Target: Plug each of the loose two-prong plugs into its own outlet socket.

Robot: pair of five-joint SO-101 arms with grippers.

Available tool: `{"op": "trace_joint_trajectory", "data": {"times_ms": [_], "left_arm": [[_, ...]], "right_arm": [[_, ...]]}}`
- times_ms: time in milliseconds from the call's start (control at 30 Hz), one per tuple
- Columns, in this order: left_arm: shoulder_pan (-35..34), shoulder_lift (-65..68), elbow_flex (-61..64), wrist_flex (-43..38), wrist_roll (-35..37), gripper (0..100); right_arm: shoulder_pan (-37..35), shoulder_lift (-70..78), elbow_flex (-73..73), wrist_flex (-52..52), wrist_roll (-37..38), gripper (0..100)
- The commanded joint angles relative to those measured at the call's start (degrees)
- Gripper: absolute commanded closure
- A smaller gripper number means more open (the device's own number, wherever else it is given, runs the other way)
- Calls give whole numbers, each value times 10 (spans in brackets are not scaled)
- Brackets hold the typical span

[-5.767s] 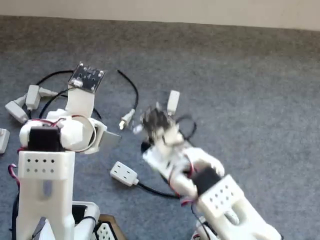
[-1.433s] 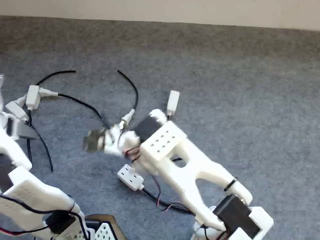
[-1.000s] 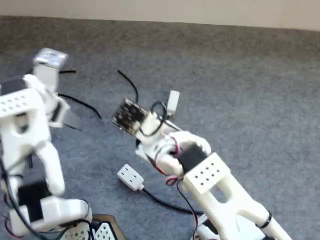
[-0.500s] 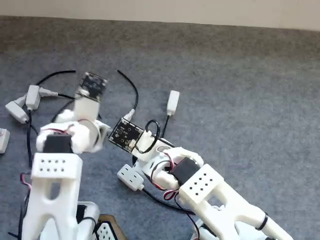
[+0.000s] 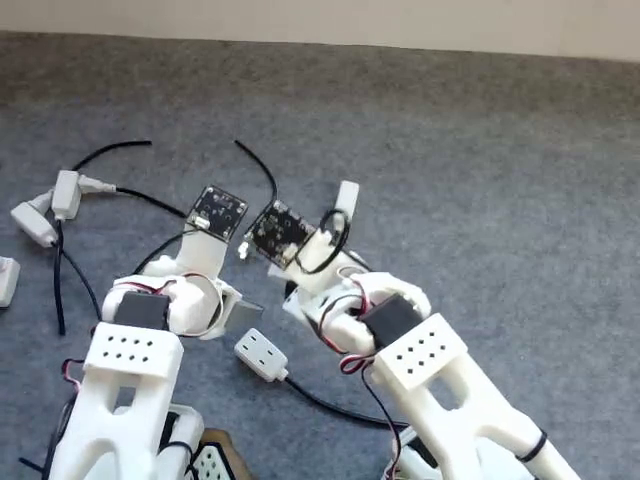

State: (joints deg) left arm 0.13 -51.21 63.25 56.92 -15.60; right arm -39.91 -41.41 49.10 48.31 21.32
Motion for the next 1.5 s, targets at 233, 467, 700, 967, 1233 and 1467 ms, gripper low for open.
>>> {"op": "trace_joint_trajectory", "data": {"times_ms": [233,467,700,967,1233,1467], "left_arm": [[-64,-5,-7,-68,5,642],[-157,10,-96,-67,5,642],[-252,223,-247,-18,-51,642],[-423,481,-439,-14,-231,640],[-512,666,-655,78,-321,641],[-518,730,-751,113,-322,641]], "right_arm": [[14,-17,-71,128,60,993],[-20,67,-221,328,21,993],[-81,233,-415,428,156,993],[-142,251,-412,371,441,993],[-138,322,-404,367,576,993],[-123,337,-402,344,581,993]]}}
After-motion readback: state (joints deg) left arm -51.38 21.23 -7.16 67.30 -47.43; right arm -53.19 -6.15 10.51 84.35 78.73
